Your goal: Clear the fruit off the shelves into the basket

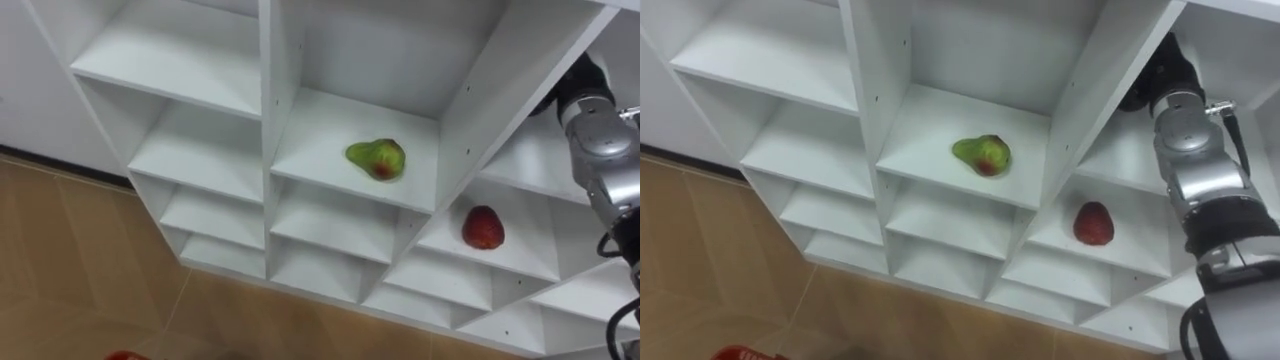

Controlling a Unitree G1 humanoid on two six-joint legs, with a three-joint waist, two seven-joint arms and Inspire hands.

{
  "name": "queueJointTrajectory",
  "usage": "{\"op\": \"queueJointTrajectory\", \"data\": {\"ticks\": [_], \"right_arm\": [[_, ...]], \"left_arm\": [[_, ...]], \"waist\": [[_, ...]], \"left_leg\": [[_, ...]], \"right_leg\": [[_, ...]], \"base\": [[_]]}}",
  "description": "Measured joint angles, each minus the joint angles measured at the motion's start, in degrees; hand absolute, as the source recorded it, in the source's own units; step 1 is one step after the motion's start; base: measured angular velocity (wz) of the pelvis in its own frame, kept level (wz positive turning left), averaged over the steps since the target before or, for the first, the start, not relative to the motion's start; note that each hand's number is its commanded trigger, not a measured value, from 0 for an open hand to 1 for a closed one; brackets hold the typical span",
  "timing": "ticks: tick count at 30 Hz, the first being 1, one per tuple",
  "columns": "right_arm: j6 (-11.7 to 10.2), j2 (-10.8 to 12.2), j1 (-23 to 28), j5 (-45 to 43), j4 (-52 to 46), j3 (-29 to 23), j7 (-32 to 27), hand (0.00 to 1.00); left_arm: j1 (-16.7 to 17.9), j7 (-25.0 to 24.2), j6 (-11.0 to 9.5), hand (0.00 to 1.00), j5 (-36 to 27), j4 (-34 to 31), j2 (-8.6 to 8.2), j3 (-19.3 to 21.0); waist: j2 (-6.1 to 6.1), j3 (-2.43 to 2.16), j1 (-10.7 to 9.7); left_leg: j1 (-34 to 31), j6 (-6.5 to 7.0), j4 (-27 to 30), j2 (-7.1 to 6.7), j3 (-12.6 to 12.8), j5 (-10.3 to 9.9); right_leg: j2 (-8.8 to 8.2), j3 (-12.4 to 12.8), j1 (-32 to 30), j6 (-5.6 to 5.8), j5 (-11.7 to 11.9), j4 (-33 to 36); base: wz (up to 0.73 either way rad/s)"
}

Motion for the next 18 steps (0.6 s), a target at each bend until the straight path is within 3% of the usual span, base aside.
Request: {"op": "queueJointTrajectory", "data": {"ticks": [18], "right_arm": [[0.0, -0.6, -0.4, -0.2, -0.1, 0.0, 1.5, 1.0]], "left_arm": [[-0.4, 0.3, -0.2, 1.0, 0.0, -1.1, -0.01, -0.1]], "waist": [[0.06, -0.06, -0.2]], "left_leg": [[0.1, -0.03, -0.4, 0.01, 0.0, 0.1]], "right_leg": [[0.0, -0.4, -0.3, 0.0, 0.0, 0.0]], "base": [[0.0]]}}
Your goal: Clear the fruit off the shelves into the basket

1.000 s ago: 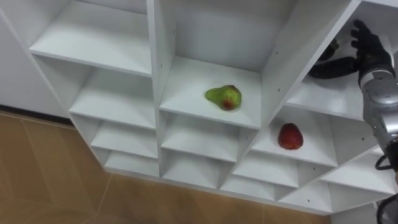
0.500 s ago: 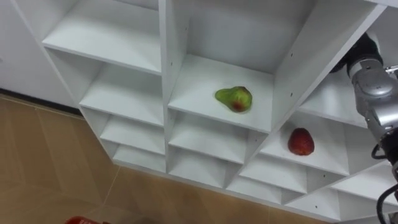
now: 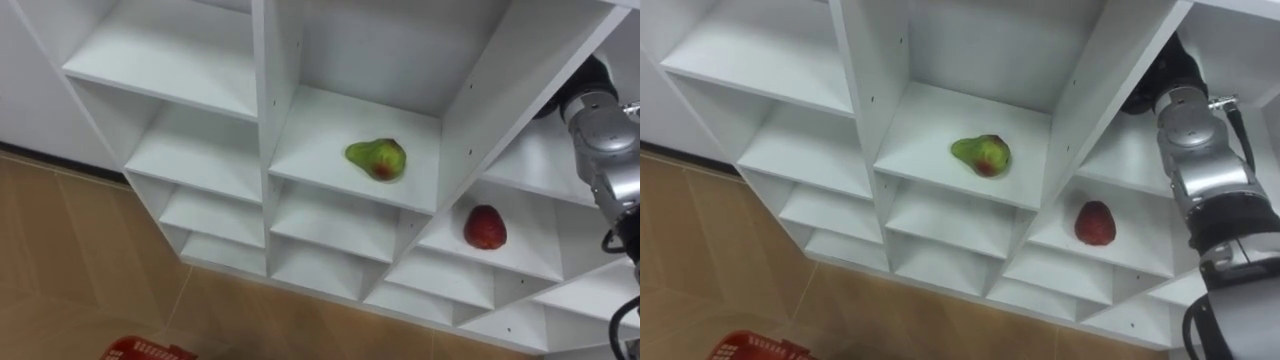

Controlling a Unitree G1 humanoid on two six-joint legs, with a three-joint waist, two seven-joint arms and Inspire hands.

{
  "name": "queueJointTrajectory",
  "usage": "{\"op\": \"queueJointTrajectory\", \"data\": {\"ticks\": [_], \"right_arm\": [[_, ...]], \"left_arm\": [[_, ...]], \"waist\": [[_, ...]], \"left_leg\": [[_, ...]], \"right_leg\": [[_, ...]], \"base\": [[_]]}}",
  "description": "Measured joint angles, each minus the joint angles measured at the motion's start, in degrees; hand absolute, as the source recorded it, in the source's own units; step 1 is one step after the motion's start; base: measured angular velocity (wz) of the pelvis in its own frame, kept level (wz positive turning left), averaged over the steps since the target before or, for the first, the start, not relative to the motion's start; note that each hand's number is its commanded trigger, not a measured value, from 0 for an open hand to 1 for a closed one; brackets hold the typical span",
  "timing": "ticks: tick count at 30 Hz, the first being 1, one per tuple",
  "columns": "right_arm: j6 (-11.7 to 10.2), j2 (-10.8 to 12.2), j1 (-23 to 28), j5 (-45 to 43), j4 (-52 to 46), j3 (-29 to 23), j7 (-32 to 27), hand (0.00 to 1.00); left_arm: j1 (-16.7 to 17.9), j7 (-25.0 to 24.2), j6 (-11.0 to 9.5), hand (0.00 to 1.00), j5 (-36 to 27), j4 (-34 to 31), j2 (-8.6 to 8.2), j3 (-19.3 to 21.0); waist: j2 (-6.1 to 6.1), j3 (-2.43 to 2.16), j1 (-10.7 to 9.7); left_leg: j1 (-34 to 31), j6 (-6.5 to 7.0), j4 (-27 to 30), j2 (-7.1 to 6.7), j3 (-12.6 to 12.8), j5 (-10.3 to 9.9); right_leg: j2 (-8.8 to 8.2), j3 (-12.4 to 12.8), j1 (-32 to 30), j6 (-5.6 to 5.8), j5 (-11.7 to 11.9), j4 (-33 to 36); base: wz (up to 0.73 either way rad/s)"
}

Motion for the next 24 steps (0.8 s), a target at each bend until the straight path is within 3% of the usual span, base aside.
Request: {"op": "queueJointTrajectory", "data": {"ticks": [13, 16, 19, 21, 24], "right_arm": [[0.3, 0.2, 1.6, -1.1, -3.9, -0.4, -1.1, 1.0], [0.2, 0.7, 5.5, -3.6, -9.5, -1.9, -2.9, 1.0], [0.1, 2.7, 11.3, -5.3, -16.2, -4.9, -4.8, 1.0], [-1.1, 4.6, 19.4, -7.9, -24.8, -7.3, -5.5, 1.0], [-2.7, 5.6, 24.2, -9.2, -30.6, -7.3, -4.5, 1.0]], "left_arm": [[-1.9, 1.3, -0.4, 1.0, -1.2, -2.1, -0.34, -0.4], [-2.4, 1.9, -0.7, 1.0, -1.2, -2.0, -0.38, -0.4], [-2.8, 2.5, -1.0, 1.0, -1.8, -1.9, -0.61, -0.4], [-2.5, 2.5, -1.7, 1.0, -4.2, -1.3, -1.03, -0.6], [-2.2, 2.6, -2.6, 1.0, -5.8, -0.9, -1.32, -0.8]], "waist": [[0.04, -0.12, -0.9], [0.22, -0.23, -1.2], [0.55, -0.4, -2.1], [1.35, -1.05, -2.2], [2.35, -1.33, -3.3]], "left_leg": [[0.2, 0.0, 0.4, 0.01, 0.3, 0.0], [0.9, 0.01, 0.0, -0.01, 0.5, 0.0], [1.7, 0.01, -0.2, 0.06, 1.3, 0.0], [2.5, 0.05, -0.9, 0.06, 2.1, 0.1], [3.7, 0.13, -1.7, 0.14, 3.2, 0.1]], "right_leg": [[-0.07, -0.2, 0.0, -0.01, 0.0, 0.1], [0.02, 0.8, 0.3, -0.01, 0.0, 0.0], [0.01, 1.1, 0.7, -0.01, 0.0, -0.1], [-0.05, 1.6, 1.1, 0.0, 0.0, -0.1], [-0.01, 2.7, 1.2, 0.01, 0.0, 0.0]], "base": [[-0.01], [-0.07], [-0.08], [-0.11], [-0.24]]}}
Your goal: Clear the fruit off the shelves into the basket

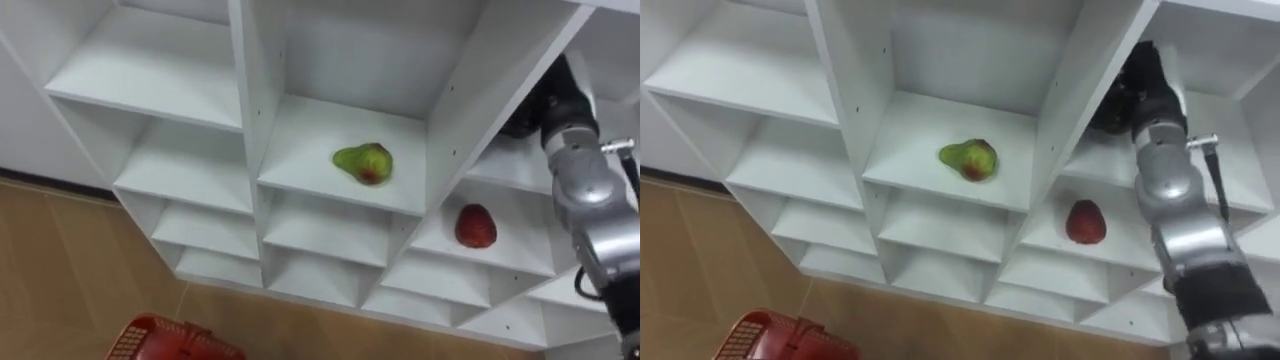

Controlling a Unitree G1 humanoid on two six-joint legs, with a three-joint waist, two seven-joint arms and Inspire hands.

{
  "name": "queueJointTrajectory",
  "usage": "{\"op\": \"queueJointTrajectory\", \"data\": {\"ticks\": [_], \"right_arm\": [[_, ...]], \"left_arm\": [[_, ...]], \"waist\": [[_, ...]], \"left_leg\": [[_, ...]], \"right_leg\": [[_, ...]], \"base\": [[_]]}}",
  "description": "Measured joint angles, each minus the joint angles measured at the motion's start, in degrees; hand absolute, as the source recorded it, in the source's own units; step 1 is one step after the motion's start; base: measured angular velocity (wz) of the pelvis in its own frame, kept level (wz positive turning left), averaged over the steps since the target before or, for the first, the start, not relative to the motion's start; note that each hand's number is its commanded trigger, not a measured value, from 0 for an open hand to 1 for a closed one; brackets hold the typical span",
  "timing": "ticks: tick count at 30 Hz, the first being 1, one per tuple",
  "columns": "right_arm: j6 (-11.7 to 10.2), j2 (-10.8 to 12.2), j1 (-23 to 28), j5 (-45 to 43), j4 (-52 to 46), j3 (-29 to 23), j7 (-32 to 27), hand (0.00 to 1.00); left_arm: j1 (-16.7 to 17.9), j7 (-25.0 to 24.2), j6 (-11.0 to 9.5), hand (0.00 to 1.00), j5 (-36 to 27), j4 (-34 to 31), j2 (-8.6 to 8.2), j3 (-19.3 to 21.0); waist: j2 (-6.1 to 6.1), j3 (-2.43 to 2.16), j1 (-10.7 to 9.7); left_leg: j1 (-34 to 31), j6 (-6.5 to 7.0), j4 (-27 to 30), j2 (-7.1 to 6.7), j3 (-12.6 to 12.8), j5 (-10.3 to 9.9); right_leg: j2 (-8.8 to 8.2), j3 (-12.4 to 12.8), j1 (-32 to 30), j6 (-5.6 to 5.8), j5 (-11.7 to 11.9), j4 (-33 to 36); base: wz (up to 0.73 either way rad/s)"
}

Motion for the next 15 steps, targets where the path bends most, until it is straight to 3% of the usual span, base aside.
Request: {"op": "queueJointTrajectory", "data": {"ticks": [6, 9, 15], "right_arm": [[-2.1, 1.9, 6.9, -2.2, -7.1, -0.1, 1.6, 1.0], [-2.1, 4.4, 11.1, -3.0, -11.0, -1.7, 2.2, 1.0], [-3.2, 6.1, 15.5, -3.3, -17.1, -1.7, 3.6, 1.0]], "left_arm": [[0.0, 0.9, -2.3, 1.0, 0.0, 0.3, -0.27, 0.0], [0.0, 0.9, -2.7, 1.0, 0.2, 0.8, -0.37, 0.0], [-1.2, 1.4, -3.3, 1.0, 0.1, 3.1, -1.52, -0.1]], "waist": [[0.82, 0.17, -2.1], [0.93, 0.17, -3.0], [1.27, 0.17, -3.6]], "left_leg": [[0.9, 0.07, -0.6, 0.02, 0.8, 0.0], [1.0, 0.08, -0.7, 0.03, 1.3, 0.0], [1.4, 0.16, -0.9, -0.01, 2.7, 0.1]], "right_leg": [[0.09, 1.3, 0.7, 0.03, 0.0, 0.2], [0.24, 2.2, 0.5, 0.14, -0.1, 0.1], [0.35, 3.9, -0.4, 0.35, 0.0, 0.1]], "base": [[-0.06], [-0.09], [-0.13]]}}
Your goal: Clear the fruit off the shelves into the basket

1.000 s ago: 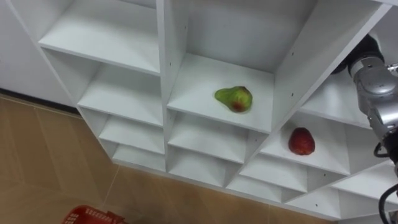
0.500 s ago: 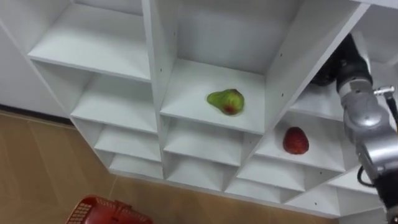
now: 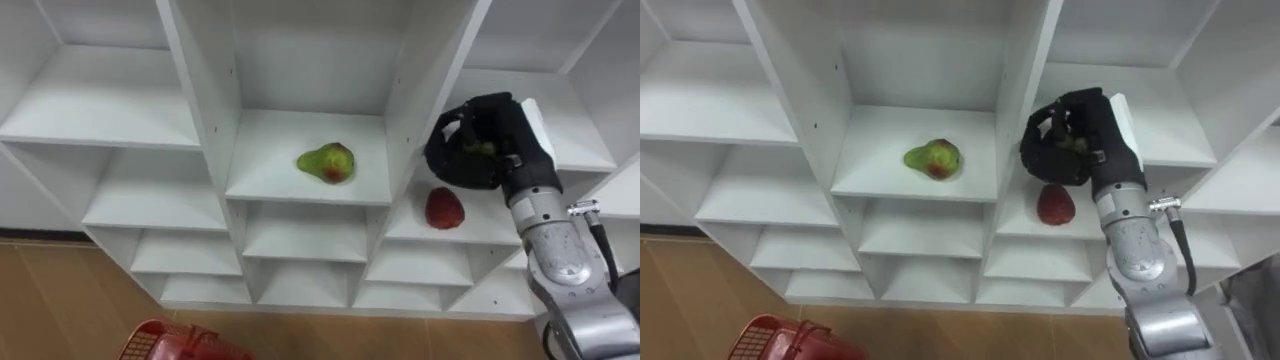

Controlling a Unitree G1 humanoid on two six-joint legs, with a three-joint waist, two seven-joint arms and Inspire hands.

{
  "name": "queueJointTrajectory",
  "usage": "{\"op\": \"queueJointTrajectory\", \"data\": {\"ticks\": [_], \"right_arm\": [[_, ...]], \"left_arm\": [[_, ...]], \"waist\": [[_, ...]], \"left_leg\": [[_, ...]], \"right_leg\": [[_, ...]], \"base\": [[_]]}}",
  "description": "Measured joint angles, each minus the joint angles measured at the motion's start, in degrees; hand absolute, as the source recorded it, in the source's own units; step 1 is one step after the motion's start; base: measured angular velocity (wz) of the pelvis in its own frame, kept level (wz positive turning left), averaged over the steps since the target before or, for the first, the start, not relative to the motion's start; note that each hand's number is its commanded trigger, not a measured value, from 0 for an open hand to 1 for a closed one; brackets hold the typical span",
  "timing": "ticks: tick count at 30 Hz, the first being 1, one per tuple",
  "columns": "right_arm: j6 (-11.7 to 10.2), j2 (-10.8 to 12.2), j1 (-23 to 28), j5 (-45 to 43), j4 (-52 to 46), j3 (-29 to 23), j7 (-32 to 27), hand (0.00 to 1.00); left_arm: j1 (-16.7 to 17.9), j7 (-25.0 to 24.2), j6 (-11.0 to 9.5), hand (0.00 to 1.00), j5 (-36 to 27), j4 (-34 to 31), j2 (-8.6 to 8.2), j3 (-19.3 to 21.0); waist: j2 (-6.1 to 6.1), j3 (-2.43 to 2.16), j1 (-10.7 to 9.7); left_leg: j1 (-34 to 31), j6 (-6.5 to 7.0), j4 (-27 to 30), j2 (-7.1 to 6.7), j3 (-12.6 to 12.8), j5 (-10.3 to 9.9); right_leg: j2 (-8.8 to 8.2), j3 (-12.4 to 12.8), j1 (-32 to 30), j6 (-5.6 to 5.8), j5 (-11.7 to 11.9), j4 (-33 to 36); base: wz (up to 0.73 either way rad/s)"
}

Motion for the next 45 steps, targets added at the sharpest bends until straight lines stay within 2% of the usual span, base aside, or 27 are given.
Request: {"op": "queueJointTrajectory", "data": {"ticks": [2, 4, 7, 13, 15, 18, 20, 23, 24, 27, 28, 31, 32, 35, 37, 40, 45], "right_arm": [[-0.1, 0.0, 1.6, 0.0, -1.8, 0.0, 0.3, 1.0], [-1.1, 0.2, 3.2, 0.1, -2.8, 0.0, 0.6, 1.0], [-1.2, 1.4, 4.7, 0.0, -4.0, 0.0, 1.0, 1.0], [-0.7, 1.9, 7.9, -1.1, -5.2, 2.7, 7.1, 1.0], [-0.2, 2.2, 9.6, -1.4, -8.1, 3.3, 10.7, 1.0], [-0.3, 2.5, 9.5, -1.4, -9.9, 4.9, 13.4, 1.0], [-0.3, 3.2, 9.5, -0.6, -9.9, 5.5, 14.6, 1.0], [-0.3, 4.8, 9.4, -1.1, -9.8, 6.3, 15.6, 1.0], [-0.3, 5.4, 9.4, -1.5, -9.4, 6.8, 15.8, 1.0], [-0.3, 6.3, 9.2, -1.5, -8.2, 8.2, 15.9, 1.0], [-0.4, 6.4, 8.8, -1.5, -7.3, 8.9, 15.9, 1.0], [-0.4, 7.3, 7.8, -1.5, -3.4, 9.8, 15.8, 1.0], [-0.5, 7.8, 7.5, -1.5, -2.2, 10.0, 15.8, 1.0], [-1.0, 8.5, 6.4, -2.3, 1.0, 10.3, 15.8, 1.0], [-1.4, 8.6, 5.7, -2.5, 2.2, 11.0, 15.6, 1.0], [-2.5, 8.7, 4.3, -3.0, 5.1, 11.8, 15.2, 1.0], [-2.8, 9.5, 1.5, -2.7, 10.9, 13.8, 13.4, 1.0]], "left_arm": [[-0.5, 0.0, -0.9, 1.0, 0.0, 0.9, -0.39, 0.0], [-1.0, 0.0, -1.1, 1.0, 0.0, 1.4, -0.59, 0.0], [-1.0, 0.2, -1.2, 1.0, 0.0, 1.4, -0.61, -0.3], [-1.3, -0.2, -1.6, 1.0, -1.1, 0.9, -0.71, -2.8], [-1.2, -1.1, -1.6, 1.0, -1.1, -0.7, -0.98, -2.8], [-1.2, -2.1, -1.9, 1.0, -1.5, -2.1, -1.15, -3.2], [-1.8, -2.3, -2.2, 1.0, -2.1, -2.2, -1.38, -3.8], [-2.5, -2.4, -2.4, 1.0, -2.1, -3.2, -1.67, -4.5], [-2.8, -2.5, -2.6, 1.0, -2.2, -3.9, -1.9, -4.5], [-3.6, -2.9, -3.0, 1.0, -2.2, -5.8, -2.09, -4.9], [-4.6, -3.0, -3.2, 1.0, -2.4, -6.3, -2.24, -5.5], [-6.4, -3.5, -3.3, 1.0, -3.8, -8.8, -2.45, -7.5], [-6.8, -3.5, -4.0, 1.0, -4.7, -10.1, -2.71, -8.1], [-8.3, -3.5, -5.8, 1.0, -7.4, -10.6, -4.18, -9.3], [-9.1, -3.9, -6.7, 1.0, -9.5, -10.7, -4.39, -10.9], [-9.2, -5.3, -6.9, 1.0, -11.2, -12.3, -4.59, -11.5], [-9.4, -6.1, -6.9, 1.0, -12.4, -15.9, -4.47, -12.3]], "waist": [[-0.01, -0.01, -0.2], [-0.01, -0.01, -0.4], [0.0, 0.0, -1.3], [0.65, 0.23, -1.5], [1.38, 0.16, -1.3], [2.21, -0.13, -1.3], [2.43, -0.1, -1.3], [2.43, 0.01, -1.4], [2.3, 0.18, -1.4], [2.03, 0.13, -1.3], [1.97, 0.39, -1.3], [1.91, 0.76, -1.4], [2.02, 1.09, -1.5], [2.32, 1.27, -1.5], [2.43, 1.25, -1.3], [2.52, 1.23, -1.2], [3.04, 1.13, -1.2]], "left_leg": [[0.1, 0.0, 0.0, 0.01, 0.1, 0.0], [0.2, 0.0, -0.1, 0.02, 0.2, 0.0], [0.4, 0.0, -0.2, 0.05, 0.5, 0.0], [0.8, 0.22, -0.9, 0.15, 1.3, -0.2], [0.8, 0.24, -0.8, 0.15, 1.6, -0.2], [0.7, 0.25, -0.4, 0.15, 1.7, -0.2], [0.7, 0.25, -0.3, 0.15, 1.7, -0.2], [0.5, 0.25, 0.0, 0.15, 1.6, -0.2], [0.4, 0.26, 0.0, 0.15, 1.6, -0.2], [-1.1, 0.28, 0.4, 0.13, 1.6, -0.2], [-1.7, 0.3, 1.1, 0.12, 1.6, -0.2], [-3.6, 0.31, 2.1, 0.14, 1.5, -0.2], [-4.0, 0.31, 2.2, 0.17, 1.4, -0.2], [-4.5, 0.3, 2.2, 0.18, 1.0, -0.2], [-5.0, 0.3, 2.3, 0.2, 0.9, -0.2], [-6.7, 0.3, 2.9, 0.23, 0.8, -0.2], [-8.9, 0.31, 3.4, 0.3, 0.7, -0.2]], "right_leg": [[-0.01, 0.1, 0.0, 0.0, 0.0, 0.0], [-0.01, 0.1, 0.1, 0.0, 0.0, 0.0], [0.0, 0.3, 0.1, 0.0, 0.0, 0.0], [0.09, 0.7, 0.0, 0.07, 0.0, 0.4], [0.04, 1.0, -0.3, 0.08, 0.0, 0.9], [0.04, 1.5, -0.4, 0.08, 0.0, 1.1], [0.03, 1.5, -0.4, 0.07, 0.0, 1.1], [0.02, 1.5, -0.4, 0.07, 0.1, 1.0], [0.03, 1.5, -0.4, 0.07, 0.1, 1.0], [0.01, 1.9, -2.1, 0.07, 0.1, 1.6], [-0.09, 1.8, -2.8, 0.07, 0.1, 2.0], [-0.15, 1.7, -4.4, -0.04, 0.1, 2.4], [-0.21, 1.3, -4.5, -0.07, 0.2, 2.4], [-0.25, 0.4, -4.5, -0.07, 0.2, 2.1], [-0.25, 0.3, -5.0, -0.1, 0.2, 2.0], [-0.28, 0.1, -6.5, -0.2, 0.3, 2.0], [-0.44, -0.3, -8.8, -0.24, 0.3, 2.9]], "base": [[-0.04], [0.0], [-0.02], [-0.07], [-0.06], [-0.02], [0.0], [0.0], [0.0], [0.0], [0.0], [0.03], [0.08], [0.09], [0.04], [0.0], [0.03]]}}
